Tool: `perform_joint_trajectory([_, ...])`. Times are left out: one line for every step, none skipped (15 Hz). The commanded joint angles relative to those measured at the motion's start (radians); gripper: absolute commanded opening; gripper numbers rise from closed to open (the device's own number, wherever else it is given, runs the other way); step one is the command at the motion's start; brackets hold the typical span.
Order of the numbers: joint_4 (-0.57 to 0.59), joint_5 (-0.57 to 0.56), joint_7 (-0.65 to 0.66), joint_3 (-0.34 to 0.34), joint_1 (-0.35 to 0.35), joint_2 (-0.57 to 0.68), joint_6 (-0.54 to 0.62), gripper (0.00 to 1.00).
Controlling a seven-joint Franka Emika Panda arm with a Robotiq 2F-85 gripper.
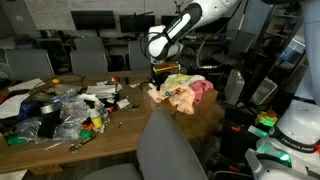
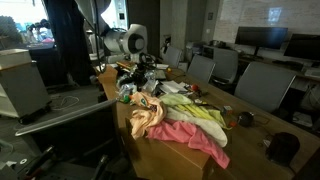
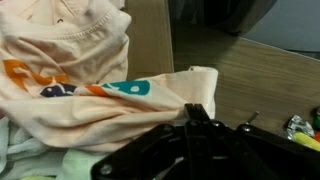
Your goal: Remove all the clothes from the top of the box and hang them on the chair
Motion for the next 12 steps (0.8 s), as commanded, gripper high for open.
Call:
perform_joint_trajectory([-0.114, -0.023, 0.013, -0.013, 0.039, -0.207, -0.026, 0.01])
perform_joint_trajectory([-0.125, -0.036, 0.011, -0.011, 0.045, -0.249, -0.027, 0.01])
perform_joint_trajectory([-0.136, -0.048, 0.013, -0.007, 0.051, -0.294, -0.038, 0.01])
perform_joint_trajectory([-0.145, -0.053, 0.009, 0.001, 0.054, -0.341, -0.052, 0.01])
perform_joint_trajectory([-0.150, -0.062, 0.011, 0.006, 0.058, -0.386, -0.068, 0.01])
perform_joint_trajectory([-0.154, -0.068, 0.008, 0.014, 0.061, -0.432, -0.088, 0.01])
perform_joint_trajectory([-0.156, -0.074, 0.007, 0.024, 0.064, -0.477, -0.115, 0.01])
perform_joint_trajectory([-0.155, -0.081, 0.007, 0.034, 0.066, -0.519, -0.139, 0.01])
perform_joint_trajectory([-0.152, -0.091, 0.013, 0.045, 0.067, -0.562, -0.168, 0.01])
perform_joint_trajectory([-0.147, -0.097, 0.012, 0.059, 0.066, -0.601, -0.196, 0.01])
perform_joint_trajectory([-0.141, -0.105, 0.015, 0.072, 0.065, -0.636, -0.217, 0.01])
perform_joint_trajectory([-0.139, -0.107, 0.014, 0.087, 0.063, -0.675, -0.241, 0.01])
